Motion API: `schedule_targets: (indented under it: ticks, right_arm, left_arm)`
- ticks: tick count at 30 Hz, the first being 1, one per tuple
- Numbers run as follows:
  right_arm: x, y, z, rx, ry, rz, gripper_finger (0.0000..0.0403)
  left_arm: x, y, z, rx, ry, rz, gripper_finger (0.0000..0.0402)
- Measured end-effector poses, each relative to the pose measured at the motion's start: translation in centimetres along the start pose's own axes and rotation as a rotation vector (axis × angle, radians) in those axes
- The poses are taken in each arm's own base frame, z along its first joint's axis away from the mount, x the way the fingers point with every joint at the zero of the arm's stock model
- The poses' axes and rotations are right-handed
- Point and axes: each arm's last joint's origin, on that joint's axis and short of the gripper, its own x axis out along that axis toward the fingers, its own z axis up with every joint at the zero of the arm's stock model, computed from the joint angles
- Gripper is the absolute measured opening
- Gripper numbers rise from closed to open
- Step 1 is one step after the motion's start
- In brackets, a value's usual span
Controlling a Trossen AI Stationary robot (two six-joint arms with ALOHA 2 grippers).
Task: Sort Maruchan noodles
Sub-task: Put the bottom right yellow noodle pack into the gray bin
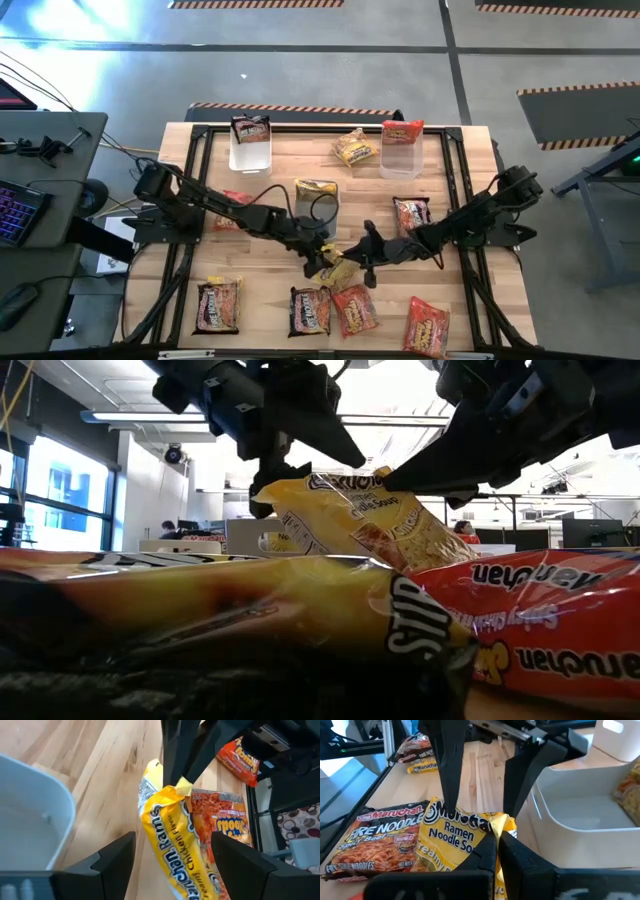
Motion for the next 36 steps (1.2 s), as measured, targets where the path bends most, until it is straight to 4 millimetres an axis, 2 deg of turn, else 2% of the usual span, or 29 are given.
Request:
schedule_targets:
  ticks: [6, 13, 17, 28, 32, 36]
  right_arm:
    - [-0.15, 0.37, 0.05, -0.007, -0.018, -0.003, 0.0000]
    - [-0.39, 0.89, 0.12, -0.024, -0.044, -0.015, 0.0000]
    - [-0.44, 1.04, 0.32, -0.038, -0.067, -0.016, 0.0000]
    - [-0.46, 1.02, 0.36, -0.046, -0.074, -0.029, 0.0000]
    - [-0.47, 1.04, 0.48, -0.025, -0.087, -0.030, 0.0004]
    - [-0.52, 1.01, 0.68, -0.016, -0.103, -0.040, 0.0042]
  left_arm:
    - [0.90, 0.07, -0.27, -0.013, 0.005, 0.020, 0.0250]
    - [0.96, 0.08, -0.38, 0.006, 0.003, 0.032, 0.0242]
    - [0.97, 0.01, -0.43, 0.031, 0.004, 0.031, 0.0214]
    - [1.03, -0.61, -0.58, 0.123, -0.011, 0.007, 0.0106]
    - [1.02, -0.60, -0.56, 0.129, -0.013, 0.006, 0.0087]
    - [0.72, -0.65, -0.45, 0.157, -0.011, 0.009, 0.0083]
